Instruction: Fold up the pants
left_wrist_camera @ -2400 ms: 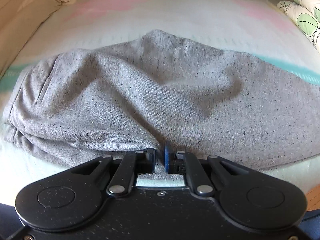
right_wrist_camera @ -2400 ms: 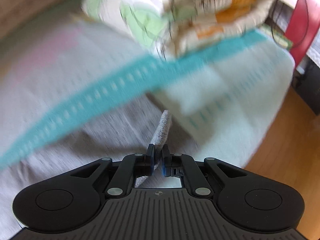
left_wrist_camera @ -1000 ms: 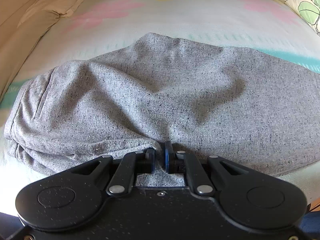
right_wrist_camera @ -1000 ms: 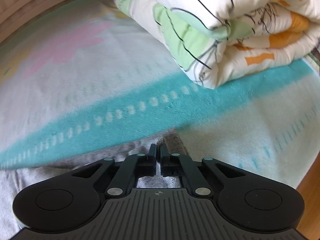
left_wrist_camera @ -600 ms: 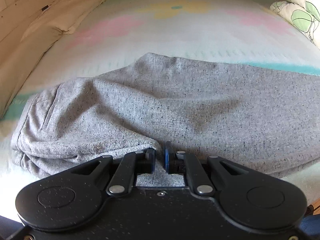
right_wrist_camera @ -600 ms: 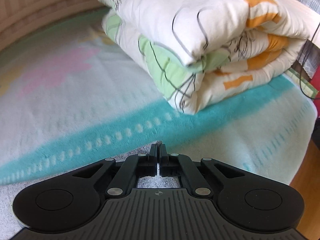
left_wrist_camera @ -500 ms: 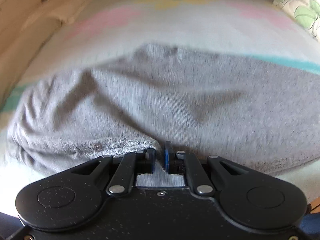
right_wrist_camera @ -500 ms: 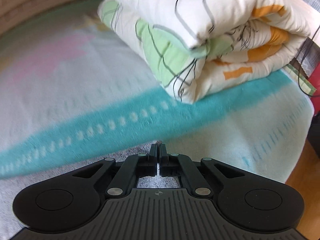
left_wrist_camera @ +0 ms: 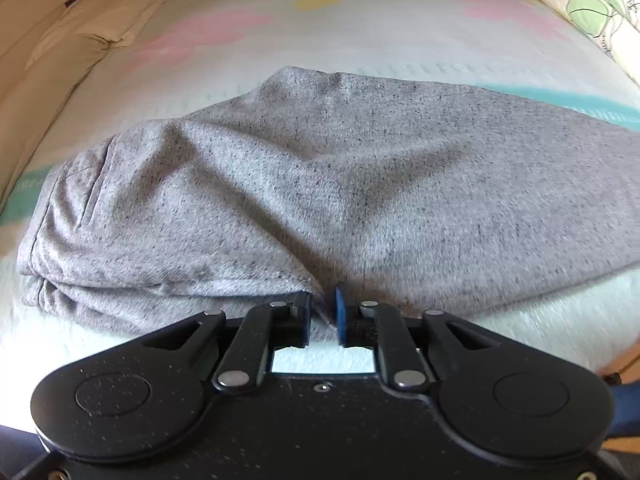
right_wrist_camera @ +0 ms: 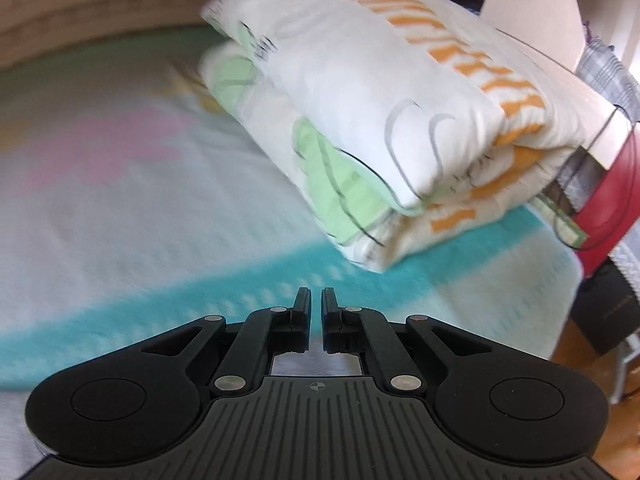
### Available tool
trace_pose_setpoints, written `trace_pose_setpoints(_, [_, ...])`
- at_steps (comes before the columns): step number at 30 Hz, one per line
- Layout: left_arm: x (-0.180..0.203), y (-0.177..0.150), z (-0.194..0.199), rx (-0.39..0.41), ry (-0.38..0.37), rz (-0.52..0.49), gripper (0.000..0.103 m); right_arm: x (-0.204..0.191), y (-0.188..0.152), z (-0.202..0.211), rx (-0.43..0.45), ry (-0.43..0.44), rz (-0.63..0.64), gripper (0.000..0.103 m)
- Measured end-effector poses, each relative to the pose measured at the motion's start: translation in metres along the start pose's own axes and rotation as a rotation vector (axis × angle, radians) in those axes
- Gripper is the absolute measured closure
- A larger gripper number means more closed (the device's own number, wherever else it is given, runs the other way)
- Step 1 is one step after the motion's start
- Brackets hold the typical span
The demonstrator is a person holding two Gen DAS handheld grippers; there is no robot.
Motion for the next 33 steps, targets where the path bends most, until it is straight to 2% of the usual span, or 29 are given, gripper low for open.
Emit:
trace_pose_setpoints(5, [-0.013,-0.006,0.023,-0.024,-0.049,-0.005,0.079,-0.066,0.009,0.039,0.03,0.204,0.046,0.098])
trace_pose_setpoints(9, [-0.044,0.008,0.044,0.022,-0.033,0.036,0.077,-0.129,0.01,0.078,0.073,0.365,0.141,0.098])
trace_pose_setpoints(10, [-0.056,0.014,0.047,0.031,-0.019,0.06,0.066,-0.144,0.009,0.089,0.081,0.408,0.162,0.098])
trace_pose_setpoints(12, [-0.082,0.027,0.048,0.049,0.016,0.113,0.05,-0.174,0.002,0.109,0.089,0.499,0.205,0.098])
trace_pose_setpoints(13, [-0.095,0.034,0.047,0.057,0.038,0.128,0.046,-0.189,-0.003,0.119,0.09,0.542,0.231,0.098])
trace_pose_setpoints(16, [-0.125,0.049,0.038,0.056,0.111,0.105,0.046,-0.231,-0.02,0.144,0.094,0.645,0.315,0.097])
trace_pose_setpoints(19, [-0.143,0.052,0.023,0.029,0.135,0.068,0.045,-0.271,-0.041,0.166,0.084,0.747,0.395,0.097])
trace_pose_setpoints(23, [-0.166,0.036,-0.008,-0.102,0.136,0.081,0.045,-0.321,-0.074,0.196,0.089,0.863,0.547,0.097])
trace_pose_setpoints(25, [-0.187,0.023,-0.02,-0.156,0.221,0.087,0.049,-0.344,-0.093,0.212,0.105,0.914,0.641,0.097])
trace_pose_setpoints(26, [-0.195,0.021,-0.023,-0.154,0.251,0.096,0.05,-0.356,-0.103,0.22,0.106,0.95,0.686,0.097])
trace_pose_setpoints(29, [-0.214,0.015,-0.022,-0.149,0.268,0.146,0.05,-0.387,-0.134,0.243,0.105,1.046,0.803,0.097])
trace_pose_setpoints(33, [-0.224,0.016,-0.021,-0.142,0.233,0.245,0.05,-0.417,-0.181,0.274,0.126,1.119,0.965,0.096])
Point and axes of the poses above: each gripper's, at about its wrist camera, not at the fingertips, and z roughly against the way its jaws point, x to its right, y to its top, the point moved 9 cm from there along -z, roughly the way its jaws point
